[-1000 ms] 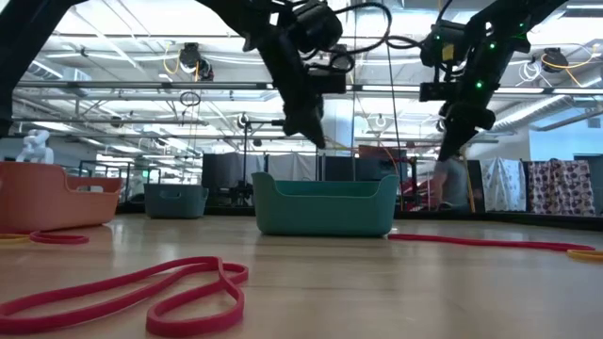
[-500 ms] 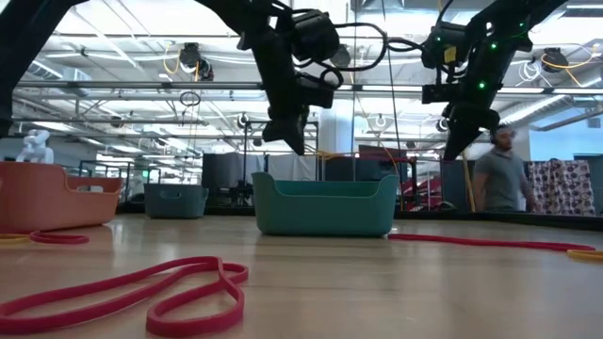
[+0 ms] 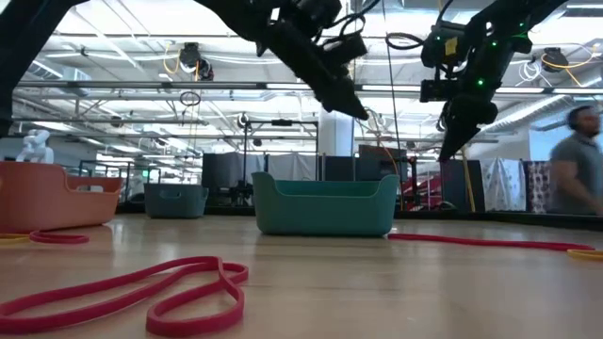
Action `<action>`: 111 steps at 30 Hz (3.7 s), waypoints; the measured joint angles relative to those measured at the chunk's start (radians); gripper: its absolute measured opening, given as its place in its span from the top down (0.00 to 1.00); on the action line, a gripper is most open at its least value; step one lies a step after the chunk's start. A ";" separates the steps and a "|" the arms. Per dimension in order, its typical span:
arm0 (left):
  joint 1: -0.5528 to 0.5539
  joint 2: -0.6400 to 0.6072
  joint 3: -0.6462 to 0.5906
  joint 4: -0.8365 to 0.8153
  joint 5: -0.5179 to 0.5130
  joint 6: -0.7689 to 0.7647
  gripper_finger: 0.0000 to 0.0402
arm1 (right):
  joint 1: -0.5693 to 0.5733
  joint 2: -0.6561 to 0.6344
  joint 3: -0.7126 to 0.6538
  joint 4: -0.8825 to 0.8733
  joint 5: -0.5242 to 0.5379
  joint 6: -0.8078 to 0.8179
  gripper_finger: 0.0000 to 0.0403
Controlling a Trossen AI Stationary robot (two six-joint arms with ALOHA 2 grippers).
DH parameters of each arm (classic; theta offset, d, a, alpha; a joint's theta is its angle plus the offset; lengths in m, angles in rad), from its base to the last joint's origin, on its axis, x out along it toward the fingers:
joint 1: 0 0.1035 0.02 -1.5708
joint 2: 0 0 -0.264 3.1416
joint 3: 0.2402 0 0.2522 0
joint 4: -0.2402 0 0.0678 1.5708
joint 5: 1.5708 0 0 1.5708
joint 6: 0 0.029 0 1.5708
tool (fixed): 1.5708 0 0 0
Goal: Sort rubber bands into baskets
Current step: Put the yellow rubber band into the orange bin
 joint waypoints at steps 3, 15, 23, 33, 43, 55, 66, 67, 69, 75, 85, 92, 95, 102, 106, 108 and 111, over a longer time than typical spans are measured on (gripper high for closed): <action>0.000 0.003 0.000 0.015 0.007 -0.001 0.96 | 0.000 0.000 0.000 -0.010 0.000 0.003 1.00; -0.003 0.021 -0.023 0.003 0.053 0.002 0.73 | 0.000 0.000 0.000 -0.002 0.000 0.000 1.00; -0.003 0.021 -0.023 -0.026 0.053 -0.002 0.49 | 0.000 0.000 0.000 0.007 0.000 -0.001 1.00; -0.003 0.021 -0.023 -0.106 0.070 -0.002 0.43 | 0.000 0.000 0.025 0.056 0.005 -0.012 1.00; -0.003 0.030 -0.024 -0.128 0.078 -0.028 0.43 | 0.002 -0.001 0.264 -0.001 0.060 0.014 1.00; -0.002 0.030 -0.024 -0.124 0.108 -0.028 0.43 | 0.001 -0.001 0.424 -0.041 0.118 0.010 1.00; -0.002 0.030 -0.024 -0.129 0.125 -0.051 0.43 | -0.084 0.082 0.368 -0.194 0.136 0.108 1.00; -0.002 0.030 -0.024 -0.129 0.134 -0.054 0.43 | -0.098 0.096 0.347 -0.204 0.136 0.121 1.00; -0.002 0.030 -0.024 -0.134 0.138 -0.055 0.43 | -0.124 0.122 0.310 -0.206 0.136 0.135 1.00; -0.002 0.030 -0.024 -0.179 0.137 -0.055 0.43 | -0.189 0.183 0.241 -0.214 0.164 0.138 1.00; -0.002 0.030 -0.024 -0.281 0.131 -0.054 0.43 | -0.254 0.206 0.236 -0.228 0.202 0.135 0.89; -0.003 0.029 0.004 -0.438 -0.151 -0.020 0.43 | -0.255 0.206 0.240 -0.249 0.264 0.110 0.66; 0.006 0.003 0.008 -0.508 -0.130 -0.041 0.43 | -0.254 0.206 0.243 -0.218 0.141 0.095 0.59; 0.117 -0.188 -0.099 -0.594 0.259 -0.199 0.43 | -0.237 0.216 0.164 -0.035 -0.179 -0.084 0.54; 0.158 -0.342 -0.295 -0.440 0.352 -0.270 0.43 | -0.220 0.251 0.088 0.082 -0.238 -0.202 0.54; 0.159 -0.409 -0.396 -0.341 0.377 -0.291 0.43 | -0.205 0.280 0.075 0.085 -0.263 -0.251 0.54; 0.142 -0.488 -0.512 -0.186 0.431 -0.306 0.43 | -0.186 0.333 0.070 0.103 -0.261 -0.272 0.54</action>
